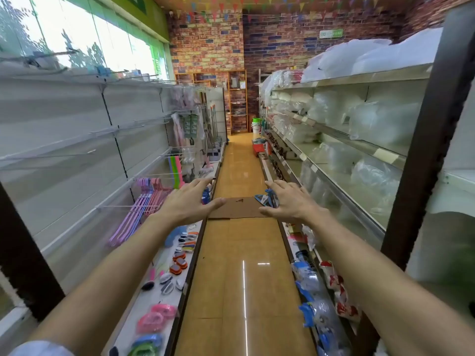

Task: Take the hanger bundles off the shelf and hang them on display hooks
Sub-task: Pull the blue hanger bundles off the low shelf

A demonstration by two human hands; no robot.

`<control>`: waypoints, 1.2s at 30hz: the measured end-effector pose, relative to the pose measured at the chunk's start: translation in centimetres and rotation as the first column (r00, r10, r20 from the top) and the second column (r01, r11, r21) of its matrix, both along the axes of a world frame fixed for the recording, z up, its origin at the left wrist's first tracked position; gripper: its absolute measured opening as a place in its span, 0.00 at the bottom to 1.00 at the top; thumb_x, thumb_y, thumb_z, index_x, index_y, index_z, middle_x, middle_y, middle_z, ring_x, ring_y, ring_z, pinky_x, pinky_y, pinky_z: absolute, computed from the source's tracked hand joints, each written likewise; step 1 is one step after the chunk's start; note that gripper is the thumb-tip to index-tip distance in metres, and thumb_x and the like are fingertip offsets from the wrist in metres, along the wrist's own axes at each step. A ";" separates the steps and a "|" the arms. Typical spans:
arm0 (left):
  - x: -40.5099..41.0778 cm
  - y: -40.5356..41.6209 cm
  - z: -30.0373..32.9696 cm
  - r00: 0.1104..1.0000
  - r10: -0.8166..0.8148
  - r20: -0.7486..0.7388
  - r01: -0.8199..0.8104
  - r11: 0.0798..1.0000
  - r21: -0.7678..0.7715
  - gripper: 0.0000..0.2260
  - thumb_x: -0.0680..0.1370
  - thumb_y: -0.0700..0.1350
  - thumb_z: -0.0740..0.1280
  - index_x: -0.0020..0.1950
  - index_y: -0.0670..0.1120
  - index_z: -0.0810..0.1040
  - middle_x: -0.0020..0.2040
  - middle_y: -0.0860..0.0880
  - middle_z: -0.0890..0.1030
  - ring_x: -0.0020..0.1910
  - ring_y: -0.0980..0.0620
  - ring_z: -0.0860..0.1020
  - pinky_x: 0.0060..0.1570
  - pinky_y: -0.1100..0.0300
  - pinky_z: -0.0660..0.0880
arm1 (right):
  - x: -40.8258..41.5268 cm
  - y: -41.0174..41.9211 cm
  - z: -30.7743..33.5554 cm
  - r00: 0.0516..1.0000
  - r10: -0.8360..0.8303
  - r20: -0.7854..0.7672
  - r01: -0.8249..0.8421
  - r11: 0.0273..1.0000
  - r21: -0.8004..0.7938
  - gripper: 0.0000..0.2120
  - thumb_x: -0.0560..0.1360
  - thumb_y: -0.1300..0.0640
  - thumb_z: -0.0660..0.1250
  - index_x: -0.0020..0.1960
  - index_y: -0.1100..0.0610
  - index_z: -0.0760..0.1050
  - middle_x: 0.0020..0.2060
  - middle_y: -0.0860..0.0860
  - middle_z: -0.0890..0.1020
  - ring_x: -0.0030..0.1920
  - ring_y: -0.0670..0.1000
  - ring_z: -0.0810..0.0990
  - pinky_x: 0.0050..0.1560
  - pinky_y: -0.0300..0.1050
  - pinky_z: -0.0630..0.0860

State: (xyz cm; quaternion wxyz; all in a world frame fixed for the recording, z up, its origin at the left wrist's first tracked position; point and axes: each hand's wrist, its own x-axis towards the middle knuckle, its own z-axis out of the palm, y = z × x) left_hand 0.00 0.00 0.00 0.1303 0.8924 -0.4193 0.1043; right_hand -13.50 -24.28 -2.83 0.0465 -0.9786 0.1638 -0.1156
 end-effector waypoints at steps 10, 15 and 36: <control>13.9 -6.8 -1.4 1.000 -0.027 0.006 0.027 0.999 0.025 0.40 0.74 0.74 0.55 0.80 0.55 0.53 0.79 0.50 0.63 0.73 0.48 0.67 0.67 0.47 0.70 | 12.5 -5.9 -1.6 0.998 -0.060 -0.028 0.060 0.998 0.007 0.43 0.73 0.30 0.61 0.81 0.46 0.49 0.79 0.49 0.57 0.77 0.56 0.59 0.75 0.62 0.58; 20.8 -10.4 -2.0 0.998 -0.057 -0.033 0.058 0.998 0.001 0.38 0.75 0.72 0.57 0.80 0.56 0.54 0.79 0.50 0.62 0.73 0.47 0.67 0.68 0.47 0.69 | 18.7 -8.4 -2.1 0.996 -0.083 -0.028 0.084 0.996 0.022 0.43 0.74 0.30 0.61 0.81 0.46 0.49 0.80 0.50 0.57 0.77 0.56 0.58 0.76 0.62 0.57; 49.8 -31.1 -6.9 0.988 -0.105 -0.116 0.101 0.994 -0.042 0.37 0.75 0.70 0.60 0.79 0.54 0.57 0.78 0.50 0.64 0.73 0.49 0.68 0.66 0.48 0.71 | 47.6 -28.7 -7.6 0.994 -0.055 -0.096 0.067 0.990 0.122 0.40 0.76 0.35 0.64 0.81 0.47 0.51 0.79 0.49 0.58 0.77 0.56 0.58 0.76 0.61 0.56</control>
